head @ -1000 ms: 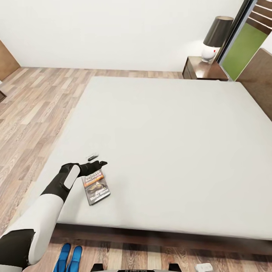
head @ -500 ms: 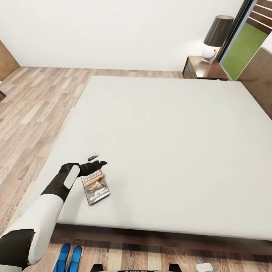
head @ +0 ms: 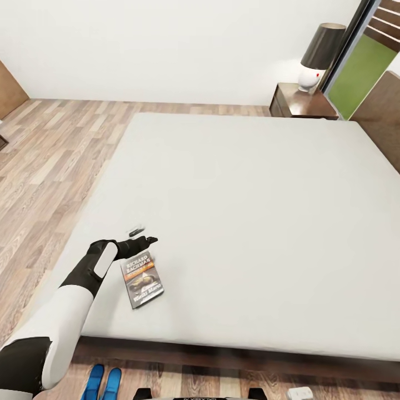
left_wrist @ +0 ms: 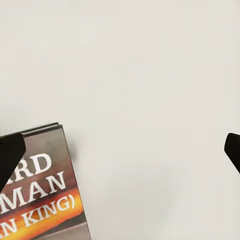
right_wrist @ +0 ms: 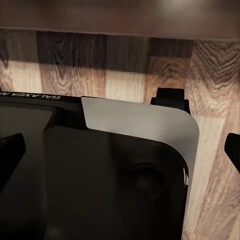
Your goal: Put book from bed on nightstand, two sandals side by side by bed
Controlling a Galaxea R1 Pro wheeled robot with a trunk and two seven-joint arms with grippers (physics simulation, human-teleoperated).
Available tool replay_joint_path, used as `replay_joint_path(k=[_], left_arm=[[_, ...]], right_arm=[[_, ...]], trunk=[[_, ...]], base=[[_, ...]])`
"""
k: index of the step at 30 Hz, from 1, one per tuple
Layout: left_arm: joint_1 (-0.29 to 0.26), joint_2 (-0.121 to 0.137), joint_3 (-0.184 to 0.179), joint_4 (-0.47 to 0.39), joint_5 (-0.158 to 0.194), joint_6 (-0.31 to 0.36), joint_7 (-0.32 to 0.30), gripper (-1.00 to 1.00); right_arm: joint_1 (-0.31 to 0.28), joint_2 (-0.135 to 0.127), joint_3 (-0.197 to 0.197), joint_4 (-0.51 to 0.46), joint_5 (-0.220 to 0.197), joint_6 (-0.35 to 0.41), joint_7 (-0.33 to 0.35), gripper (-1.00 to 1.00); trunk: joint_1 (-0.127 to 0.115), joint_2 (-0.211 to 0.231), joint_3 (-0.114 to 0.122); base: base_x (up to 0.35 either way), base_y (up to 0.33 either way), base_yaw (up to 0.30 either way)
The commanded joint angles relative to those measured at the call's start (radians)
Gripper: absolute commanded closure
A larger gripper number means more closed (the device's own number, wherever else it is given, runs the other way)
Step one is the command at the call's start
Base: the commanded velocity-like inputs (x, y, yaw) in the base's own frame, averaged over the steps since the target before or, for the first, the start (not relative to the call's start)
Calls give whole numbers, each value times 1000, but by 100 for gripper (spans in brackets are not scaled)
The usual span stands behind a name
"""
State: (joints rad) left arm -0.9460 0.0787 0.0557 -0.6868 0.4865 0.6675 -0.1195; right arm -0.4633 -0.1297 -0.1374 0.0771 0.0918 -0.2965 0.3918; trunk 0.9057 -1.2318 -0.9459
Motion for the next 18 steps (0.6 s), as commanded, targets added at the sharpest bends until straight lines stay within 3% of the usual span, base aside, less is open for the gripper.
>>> replay_joint_path(k=[1, 11, 18], left_arm=[[0, 0, 4, 0, -2, 6, -4, -100], [0, 0, 3, 0, -2, 5, -5, -100], [0, -2, 3, 1, -2, 4, -5, -100]], right_arm=[[-2, -1, -8, 4, 10, -7, 1, -100], [-2, -1, -8, 4, 10, -7, 1, -100], [-2, -1, -8, 4, 10, -7, 1, -100]], trunk=[[0, 0, -1], [0, 0, -1], [0, 0, -1]], base=[[13, 7, 0], [2, 1, 0], [112, 0, 0]])
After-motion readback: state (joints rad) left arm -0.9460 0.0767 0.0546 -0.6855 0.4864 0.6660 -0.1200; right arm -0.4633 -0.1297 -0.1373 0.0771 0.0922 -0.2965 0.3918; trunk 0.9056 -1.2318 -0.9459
